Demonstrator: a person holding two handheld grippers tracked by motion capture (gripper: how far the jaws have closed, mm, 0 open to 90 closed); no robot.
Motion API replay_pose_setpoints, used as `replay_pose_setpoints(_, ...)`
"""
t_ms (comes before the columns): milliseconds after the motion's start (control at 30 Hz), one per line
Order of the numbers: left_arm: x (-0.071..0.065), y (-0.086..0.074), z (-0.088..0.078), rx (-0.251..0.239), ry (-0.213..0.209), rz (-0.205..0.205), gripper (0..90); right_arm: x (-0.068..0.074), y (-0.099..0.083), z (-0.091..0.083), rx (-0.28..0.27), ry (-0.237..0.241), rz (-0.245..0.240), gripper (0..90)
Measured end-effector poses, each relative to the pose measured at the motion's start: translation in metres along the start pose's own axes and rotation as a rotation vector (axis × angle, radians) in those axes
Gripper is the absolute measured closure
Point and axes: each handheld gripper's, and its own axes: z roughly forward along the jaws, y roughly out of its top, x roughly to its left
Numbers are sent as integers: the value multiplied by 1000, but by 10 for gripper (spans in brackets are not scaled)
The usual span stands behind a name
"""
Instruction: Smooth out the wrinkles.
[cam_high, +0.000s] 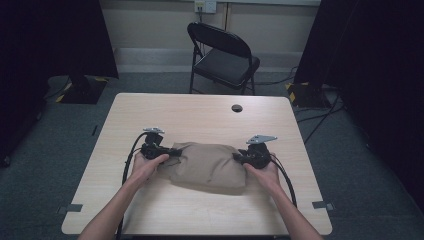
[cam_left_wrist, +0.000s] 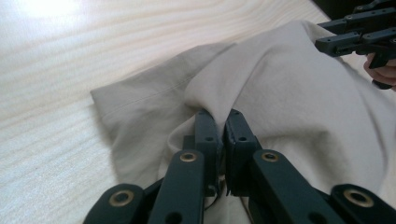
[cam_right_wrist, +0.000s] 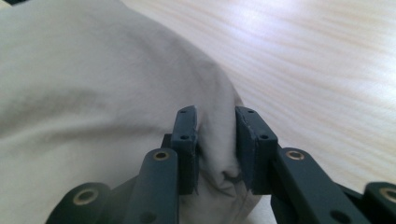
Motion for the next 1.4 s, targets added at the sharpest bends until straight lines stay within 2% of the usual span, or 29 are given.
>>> replay_pose_setpoints(67,1,1,-2,-15,15,-9,797,-1,-1,3,11,3,-3,690)
replay_pose_setpoints(100,1,2,-5,-26,28,-6,797,-2,-2,3,6,-4,5,661)
replay_pose_setpoints(167,2,2,-14,-53,56,-12,722,-3,-2,2,3,-15,13,632)
replay_pose_setpoints(233,2,4,-26,-109,63,-17,674,-3,-2,1,-8,-36,14,614)
replay_pose_setpoints(300,-1,5,-39,-159,68,0,635,-4,-1,-1,-24,-57,24,590)
replay_pose_setpoints(333,-3,7,-44,-169,67,13,625,-5,0,-5,-39,-69,21,560)
replay_pose_setpoints(400,-10,7,-50,-159,69,43,625,-6,1,-8,-43,-76,24,548)
replay_pose_setpoints(433,-13,6,-50,-147,63,50,653,-8,2,-14,-60,-83,34,540)
replay_pose_setpoints(467,-20,1,-47,-107,56,67,678,-8,3,-18,-64,-89,32,538)
replay_pose_setpoints(500,-20,1,-47,-107,56,67,708,-8,3,-18,-64,-89,32,538)
replay_pose_setpoints(567,-26,-4,-44,-91,48,93,715,-8,3,-26,-79,-95,37,538)
replay_pose_setpoints(600,-27,-6,-42,-83,42,92,725,-7,3,-31,-91,-96,32,539)
replay_pose_setpoints(633,-26,-6,-40,-81,41,90,696,-5,1,-41,-105,-90,32,553)
replay_pose_setpoints(667,-25,-7,-38,-81,35,74,696,-5,1,-41,-105,-90,32,553)
replay_pose_setpoints(700,-22,-7,-36,-80,28,64,652,-3,-4,-49,-111,-78,35,564)
replay_pose_setpoints(767,-18,-7,-30,-73,20,36,630,-2,-6,-52,-111,-64,32,570)
replay_pose_setpoints(833,-15,-7,-26,-83,0,15,563,2,-11,-56,-117,-39,35,566)
replay_pose_setpoints(900,-14,-5,-21,-82,-8,0,549,2,-12,-55,-115,-39,36,560)
replay_pose_setpoints(967,-14,-4,-17,-80,-13,-6,548,1,-14,-49,-100,-38,60,543)
replay_pose_setpoints(1000,-14,-5,-14,-76,-22,-16,547,1,-15,-45,-85,-36,67,540)
replay_pose_setpoints(1033,-15,-6,-8,-58,-5,-17,543,1,-18,-37,-55,-29,77,529)
replay_pose_setpoints(1133,-15,-7,-5,-52,-2,-13,574,3,-19,-33,-45,-5,92,554)
replay_pose_setpoints(1167,-14,-7,-4,-55,12,-6,629,4,-18,-32,-47,-9,78,613)
replay_pose_setpoints(1267,-13,-8,-2,-50,41,19,874,6,-15,-30,-60,-22,56,862)
replay_pose_setpoints(1400,-17,-5,-2,-45,72,41,900,5,-13,-27,-47,-39,50,885)
